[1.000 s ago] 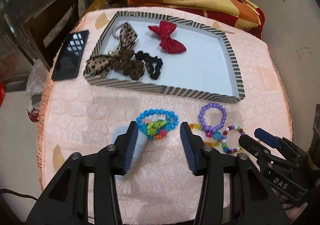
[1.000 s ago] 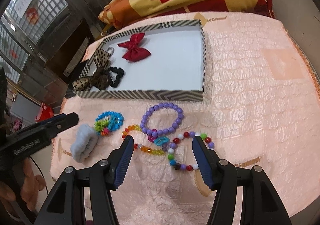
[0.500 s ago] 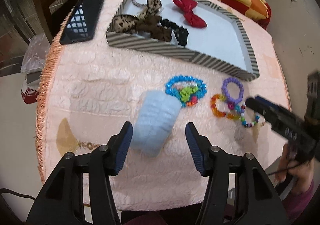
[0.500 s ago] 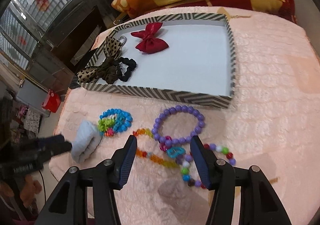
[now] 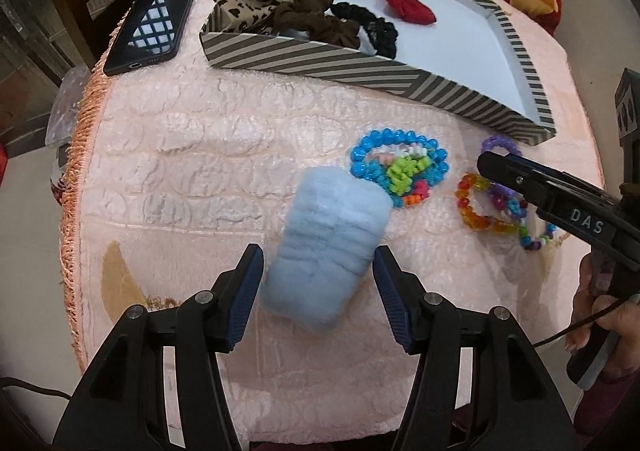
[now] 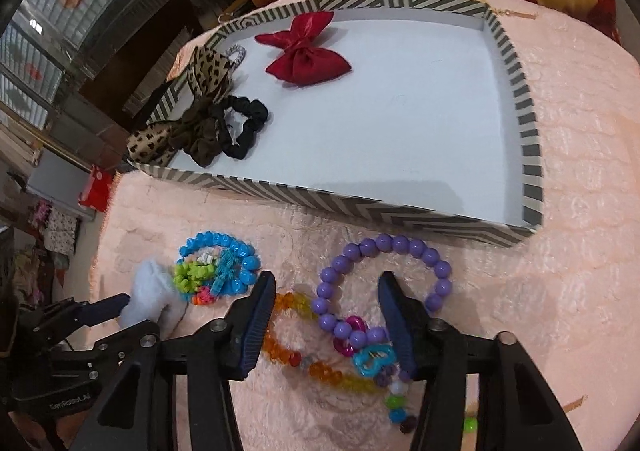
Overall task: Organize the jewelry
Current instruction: 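Grasp the light blue fuzzy scrunchie with the left tool while the right tool grasps the purple bead bracelet, then carry the fuzzy scrunchie and purple bracelet into the tray and open both tools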
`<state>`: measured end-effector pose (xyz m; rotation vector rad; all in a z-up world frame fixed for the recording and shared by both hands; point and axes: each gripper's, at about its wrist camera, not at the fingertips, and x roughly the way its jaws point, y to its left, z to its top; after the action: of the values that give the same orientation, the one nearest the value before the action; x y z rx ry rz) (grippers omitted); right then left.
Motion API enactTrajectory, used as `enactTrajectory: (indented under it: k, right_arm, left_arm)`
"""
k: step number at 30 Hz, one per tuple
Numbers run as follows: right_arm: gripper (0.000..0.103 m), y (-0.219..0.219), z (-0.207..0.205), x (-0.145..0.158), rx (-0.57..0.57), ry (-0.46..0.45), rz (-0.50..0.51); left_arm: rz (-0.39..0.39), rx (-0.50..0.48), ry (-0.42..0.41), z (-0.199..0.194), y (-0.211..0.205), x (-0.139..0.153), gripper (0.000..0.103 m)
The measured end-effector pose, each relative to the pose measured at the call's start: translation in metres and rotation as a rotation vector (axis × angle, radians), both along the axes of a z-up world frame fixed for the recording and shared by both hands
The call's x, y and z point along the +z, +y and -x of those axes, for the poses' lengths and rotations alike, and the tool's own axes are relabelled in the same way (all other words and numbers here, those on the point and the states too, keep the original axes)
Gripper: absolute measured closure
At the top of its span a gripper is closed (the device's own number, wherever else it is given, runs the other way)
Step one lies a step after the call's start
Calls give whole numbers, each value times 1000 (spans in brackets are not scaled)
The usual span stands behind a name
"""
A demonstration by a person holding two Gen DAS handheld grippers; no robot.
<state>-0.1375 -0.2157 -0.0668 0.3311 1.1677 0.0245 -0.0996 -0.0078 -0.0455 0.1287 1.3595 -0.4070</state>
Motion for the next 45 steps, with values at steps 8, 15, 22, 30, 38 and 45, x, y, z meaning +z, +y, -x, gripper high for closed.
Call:
enactTrajectory:
  k: [8,15,22,30,38,45]
  right_arm:
    - [94,0,-1,0,2,-13,61]
    - [94,-34,24,30,-70,-91,-139]
    - [94,-51,38,63,-123,-185,-263]
    - [94,-62,37,97,-140,-270,-279]
    - [94,-79,23,111,-169,-299,-259]
    - [94,-93,-4,109,-200,-289,-245]
  left_arm:
    - [8,-7,23,-2,-1,-11,59]
    - [39,-18,-4,1,1,4,73]
    - [69,-47,-87,-1,-3,44,74]
    - [64,-84,-161,-13,-35,75,74]
    - [63,-114,-215,-33,-63,91,74]
    - [47,-134,-221,-57,-87,85,74]
